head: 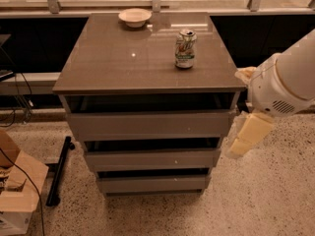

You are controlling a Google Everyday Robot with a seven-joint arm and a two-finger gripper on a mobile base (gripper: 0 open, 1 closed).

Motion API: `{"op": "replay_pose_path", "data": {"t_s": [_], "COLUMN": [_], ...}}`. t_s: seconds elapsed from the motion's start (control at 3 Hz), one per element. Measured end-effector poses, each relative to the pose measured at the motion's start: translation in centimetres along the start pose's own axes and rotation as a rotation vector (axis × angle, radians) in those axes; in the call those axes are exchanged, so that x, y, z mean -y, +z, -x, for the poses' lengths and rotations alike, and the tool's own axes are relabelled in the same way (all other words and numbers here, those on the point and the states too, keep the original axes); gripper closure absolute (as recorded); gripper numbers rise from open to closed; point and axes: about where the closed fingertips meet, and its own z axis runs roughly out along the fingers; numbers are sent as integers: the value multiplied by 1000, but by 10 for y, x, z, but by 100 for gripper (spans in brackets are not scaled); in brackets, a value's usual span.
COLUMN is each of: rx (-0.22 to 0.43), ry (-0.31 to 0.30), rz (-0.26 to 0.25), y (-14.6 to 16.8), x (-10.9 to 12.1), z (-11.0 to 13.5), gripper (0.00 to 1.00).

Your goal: Open top drawer

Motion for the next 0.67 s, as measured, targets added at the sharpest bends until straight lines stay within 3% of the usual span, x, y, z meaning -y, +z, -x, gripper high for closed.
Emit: {"op": "replay_pose_path", "data": {"t_s": [0.33,0.67], "rx": [79,178], "ry": [23,58], "rz": [30,99], "y": [32,74], "x": [2,9], "z": [-9,-20], "gripper": [0,0]}}
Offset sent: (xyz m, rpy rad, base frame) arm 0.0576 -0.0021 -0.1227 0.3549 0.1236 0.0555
